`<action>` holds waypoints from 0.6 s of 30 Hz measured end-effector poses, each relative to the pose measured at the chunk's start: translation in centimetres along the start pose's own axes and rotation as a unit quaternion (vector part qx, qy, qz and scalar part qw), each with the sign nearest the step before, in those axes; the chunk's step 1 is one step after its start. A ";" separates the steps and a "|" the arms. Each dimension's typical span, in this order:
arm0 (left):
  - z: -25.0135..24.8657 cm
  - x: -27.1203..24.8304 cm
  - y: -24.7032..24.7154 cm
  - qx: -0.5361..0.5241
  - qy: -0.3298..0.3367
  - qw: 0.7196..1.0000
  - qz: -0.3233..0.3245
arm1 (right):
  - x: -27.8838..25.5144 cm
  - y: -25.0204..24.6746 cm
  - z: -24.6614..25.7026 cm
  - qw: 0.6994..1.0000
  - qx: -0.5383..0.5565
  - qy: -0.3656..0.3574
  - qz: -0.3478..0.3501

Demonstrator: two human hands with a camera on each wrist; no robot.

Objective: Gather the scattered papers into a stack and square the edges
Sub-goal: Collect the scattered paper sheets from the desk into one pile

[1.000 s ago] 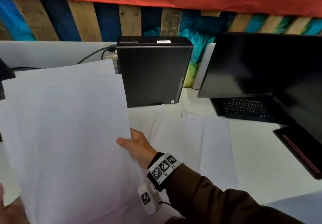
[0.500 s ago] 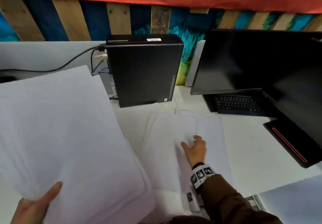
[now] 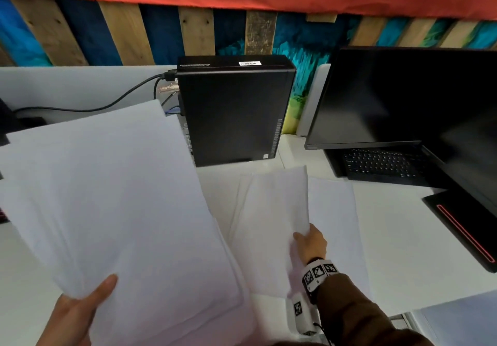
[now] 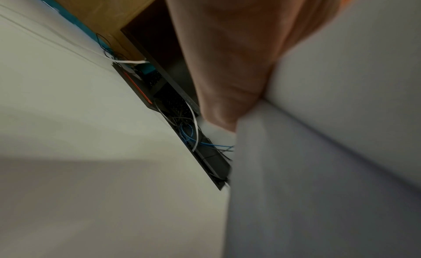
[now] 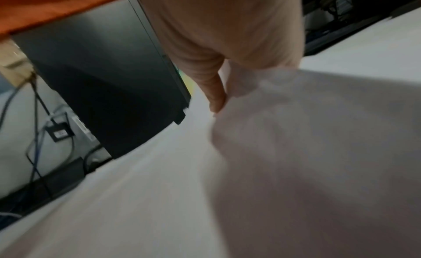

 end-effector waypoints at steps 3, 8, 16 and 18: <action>-1.2 0.0 3.1 -0.036 0.006 0.995 0.091 | -1.6 -2.1 0.7 0.991 0.108 -0.074 0.017; -2.6 1.6 10.1 -0.064 0.012 0.977 0.202 | -3.9 -4.8 1.8 0.955 0.254 -0.076 0.135; -0.8 2.7 18.3 0.053 0.040 0.958 0.279 | -4.9 -7.1 2.0 0.904 0.323 -0.042 0.275; -0.4 2.3 19.3 0.089 0.058 0.956 0.272 | -4.1 -7.9 1.4 0.870 0.389 0.029 0.301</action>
Point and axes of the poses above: each hand's wrist, its own x-axis towards the middle knuckle, its own y-axis out of the palm, z = x × y, the point moved 1 cm from there along x, towards the middle knuckle, and after that the axes turned 13 degrees about y, right-handed, at the moved point
